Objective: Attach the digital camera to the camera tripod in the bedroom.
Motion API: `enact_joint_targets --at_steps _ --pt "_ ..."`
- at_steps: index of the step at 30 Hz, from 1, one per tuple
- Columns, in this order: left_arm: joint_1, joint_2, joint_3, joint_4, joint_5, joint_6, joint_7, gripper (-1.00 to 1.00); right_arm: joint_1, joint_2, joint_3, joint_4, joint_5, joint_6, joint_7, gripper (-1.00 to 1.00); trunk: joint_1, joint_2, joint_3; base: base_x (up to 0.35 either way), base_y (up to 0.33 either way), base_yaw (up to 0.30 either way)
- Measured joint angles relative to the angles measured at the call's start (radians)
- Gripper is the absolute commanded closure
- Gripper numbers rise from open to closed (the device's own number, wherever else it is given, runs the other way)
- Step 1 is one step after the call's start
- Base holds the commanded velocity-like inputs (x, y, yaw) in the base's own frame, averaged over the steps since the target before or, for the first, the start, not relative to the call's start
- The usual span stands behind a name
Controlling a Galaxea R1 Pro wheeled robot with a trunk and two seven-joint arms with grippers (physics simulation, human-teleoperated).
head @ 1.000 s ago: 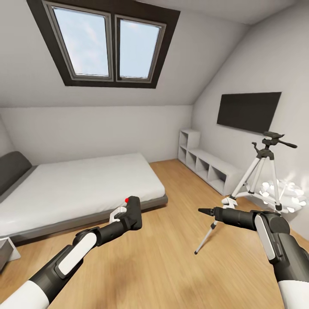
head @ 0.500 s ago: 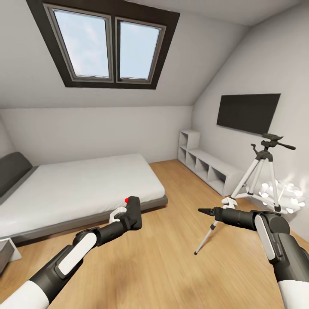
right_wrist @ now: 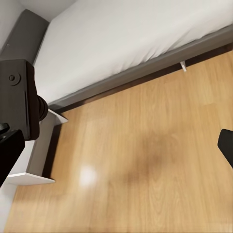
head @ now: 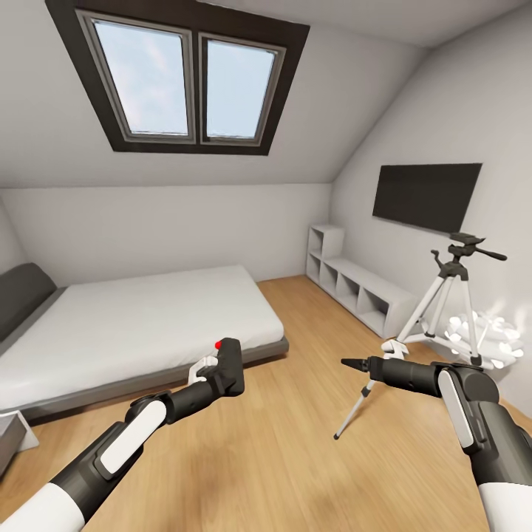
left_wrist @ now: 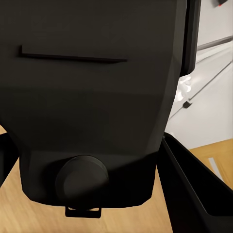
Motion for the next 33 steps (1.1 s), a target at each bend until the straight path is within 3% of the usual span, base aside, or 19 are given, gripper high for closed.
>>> enact_joint_targets --at_steps 14,19,21,22,24,25,29,30,33 --pt "0.0 0.001 -0.001 0.004 0.003 0.0 0.001 1.0 0.0 -0.001 0.0 0.009 0.002 0.0 -0.001 -1.0 -0.054 0.098 0.044 0.0 0.0 0.0" --pt "0.0 -0.001 0.0 0.07 0.001 -0.001 0.002 1.0 0.0 -0.002 0.0 0.037 0.015 -0.001 -0.01 -1.0 -0.073 0.134 0.06 0.0 0.0 0.0" --pt "0.0 -0.002 0.001 0.171 -0.003 0.0 0.002 1.0 0.0 -0.003 -0.001 0.112 0.064 -0.003 -0.022 -1.0 -0.081 0.148 0.066 0.0 0.0 0.0" --pt "0.0 -0.002 0.003 0.261 0.0 0.0 0.001 1.0 0.0 -0.006 -0.001 0.208 0.126 -0.004 -0.035 -1.0 -0.085 0.154 0.069 0.0 0.0 0.0" --pt "0.0 -0.002 0.003 0.325 0.002 -0.001 0.001 1.0 0.0 -0.007 -0.001 0.273 0.151 -0.001 -0.041 -1.0 -0.092 0.169 0.075 0.0 0.0 0.0" --pt "0.0 -0.002 0.003 0.384 0.002 -0.004 0.001 1.0 0.0 -0.008 -0.001 0.338 0.191 -0.029 -0.049 -1.0 -0.096 0.176 0.078 0.0 0.0 0.0" --pt "0.001 -0.005 0.002 0.533 -0.001 -0.022 0.002 1.0 0.0 -0.01 -0.001 0.512 0.278 -0.131 -0.073 -1.0 -0.111 0.204 0.091 0.0 0.0 0.0" --pt "0.0 -0.011 0.002 0.611 0.002 -0.042 0.0 1.0 0.001 -0.011 -0.002 0.604 0.328 -0.197 -0.087 -1.0 -0.115 0.211 0.094 0.0 0.0 0.0" --pt "0.001 -0.031 0.0 0.741 -0.001 -0.079 -0.003 1.0 0.0 -0.011 -0.002 0.758 0.382 -0.312 -0.116 -1.0 -0.127 0.232 0.104 0.0 0.0 0.0"
